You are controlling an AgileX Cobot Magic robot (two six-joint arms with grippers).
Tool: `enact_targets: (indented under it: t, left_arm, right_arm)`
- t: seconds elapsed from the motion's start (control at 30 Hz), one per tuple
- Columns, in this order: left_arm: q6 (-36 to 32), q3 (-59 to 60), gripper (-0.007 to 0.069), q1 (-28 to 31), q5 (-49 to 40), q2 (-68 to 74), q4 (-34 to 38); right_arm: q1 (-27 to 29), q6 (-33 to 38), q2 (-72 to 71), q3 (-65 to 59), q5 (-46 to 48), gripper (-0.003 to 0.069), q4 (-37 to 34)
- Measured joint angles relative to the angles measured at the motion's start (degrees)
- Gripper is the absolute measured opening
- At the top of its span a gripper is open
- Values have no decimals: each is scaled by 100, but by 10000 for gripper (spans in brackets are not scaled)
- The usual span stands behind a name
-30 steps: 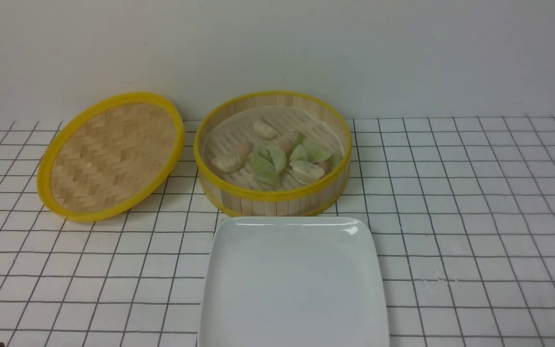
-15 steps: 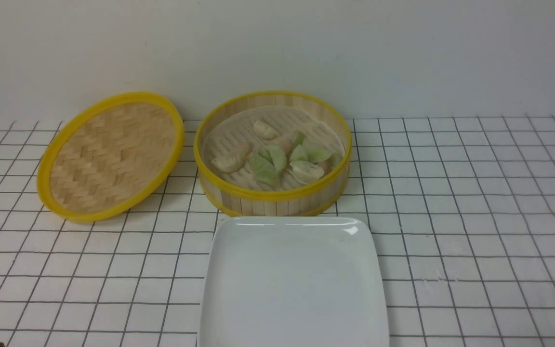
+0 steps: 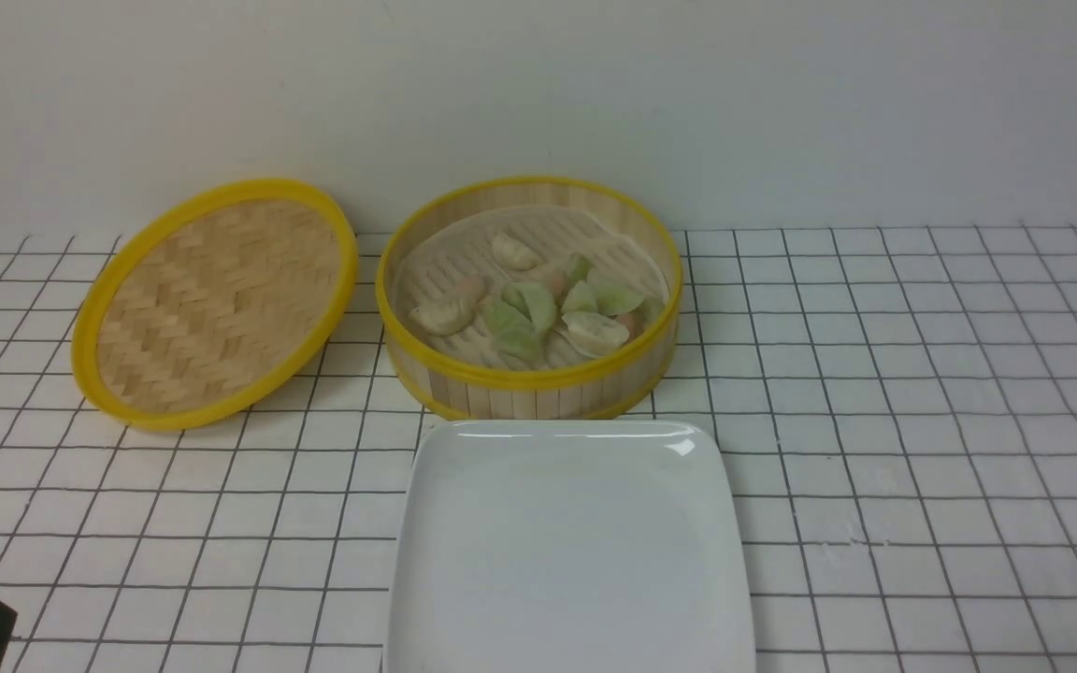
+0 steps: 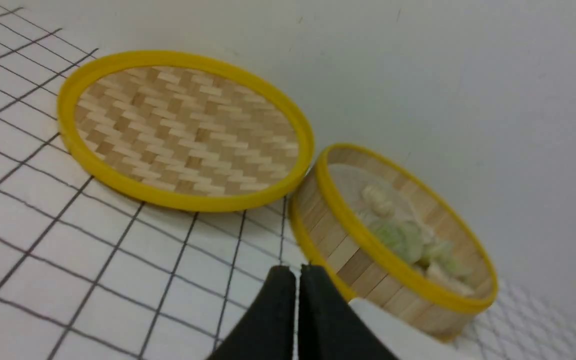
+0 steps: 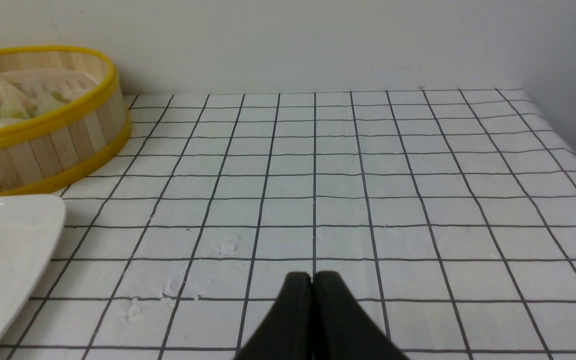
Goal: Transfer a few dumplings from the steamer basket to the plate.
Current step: Use the left arm to grab a dumpling from the steamer
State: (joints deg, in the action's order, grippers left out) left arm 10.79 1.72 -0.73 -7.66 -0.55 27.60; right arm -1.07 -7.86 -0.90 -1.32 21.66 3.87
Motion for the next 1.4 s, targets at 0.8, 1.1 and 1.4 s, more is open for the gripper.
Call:
enact_targets:
  t: [0.8, 1.1, 1.4]
  left_arm:
    - [-2109, -5440, -6, 0, -4959, 4386, 114]
    - [-3471, -6383, -6, -263, -5049, 7166, 62]
    - [-3505, -8390, -5, -966, -5385, 9203, -316]
  right_arm:
    - [0, -1106, 0, -38, -2313, -14, -2754]
    - [-141, -1146, 51, 739, -1351, -14, -3037]
    - [-466, 268, 2439, 4099, 3468, -14, -2286]
